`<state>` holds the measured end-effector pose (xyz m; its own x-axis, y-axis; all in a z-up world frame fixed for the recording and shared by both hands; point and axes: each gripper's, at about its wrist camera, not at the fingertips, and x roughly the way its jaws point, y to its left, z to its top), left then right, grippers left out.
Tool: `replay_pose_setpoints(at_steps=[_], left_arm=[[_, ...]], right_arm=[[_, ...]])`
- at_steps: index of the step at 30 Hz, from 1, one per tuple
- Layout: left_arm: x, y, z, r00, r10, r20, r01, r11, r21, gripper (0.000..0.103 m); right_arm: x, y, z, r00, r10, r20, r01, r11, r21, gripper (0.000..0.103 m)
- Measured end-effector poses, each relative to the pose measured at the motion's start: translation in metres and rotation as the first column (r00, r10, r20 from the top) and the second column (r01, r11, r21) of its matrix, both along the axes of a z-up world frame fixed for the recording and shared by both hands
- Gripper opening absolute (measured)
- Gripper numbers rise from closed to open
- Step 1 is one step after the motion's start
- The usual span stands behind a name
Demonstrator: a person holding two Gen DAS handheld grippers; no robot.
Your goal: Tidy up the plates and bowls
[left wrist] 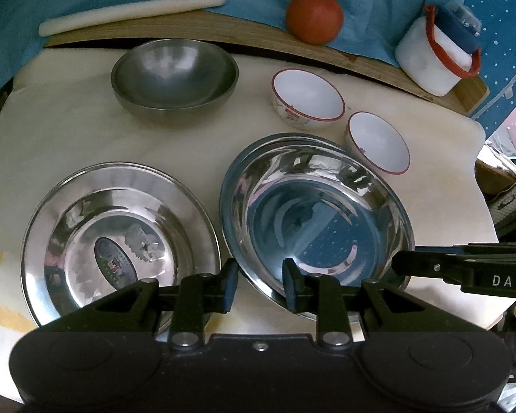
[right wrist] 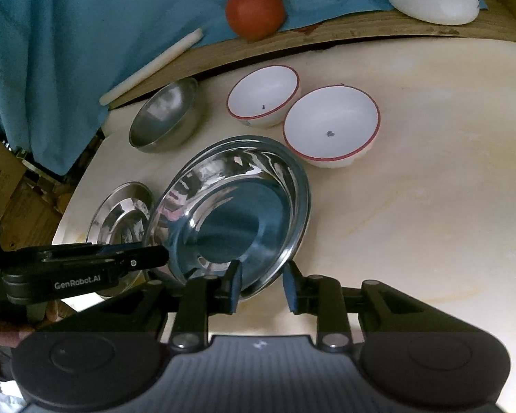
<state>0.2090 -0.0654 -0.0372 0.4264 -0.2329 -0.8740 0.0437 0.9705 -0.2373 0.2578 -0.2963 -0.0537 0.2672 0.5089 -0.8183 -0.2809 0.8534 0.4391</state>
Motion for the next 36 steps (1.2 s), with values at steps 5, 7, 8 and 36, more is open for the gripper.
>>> replay_pose_setpoints(at_steps=[5,7,8,36], left_arm=[[-0.001,0.002,0.005,1.000,0.010,0.026,-0.011,1.000,0.027,0.054],[-0.002,0.003,0.008,0.999,0.018,0.036,-0.019,0.999,0.044,0.061],[-0.002,0.005,0.009,0.999,0.022,0.040,-0.024,0.999,0.049,0.064],[-0.028,0.110,0.045,0.946,0.258,0.198,-0.270,0.962,0.037,0.102]], right_arm=[[-0.001,0.000,0.003,1.000,-0.011,0.023,0.011,1.000,-0.004,0.045],[-0.001,0.001,0.004,1.000,-0.014,0.028,0.014,1.000,-0.007,0.054],[-0.001,0.002,0.004,0.999,-0.014,0.029,0.015,1.000,-0.008,0.057],[-0.005,0.072,0.049,0.968,0.121,0.221,-0.097,0.988,-0.119,0.102]])
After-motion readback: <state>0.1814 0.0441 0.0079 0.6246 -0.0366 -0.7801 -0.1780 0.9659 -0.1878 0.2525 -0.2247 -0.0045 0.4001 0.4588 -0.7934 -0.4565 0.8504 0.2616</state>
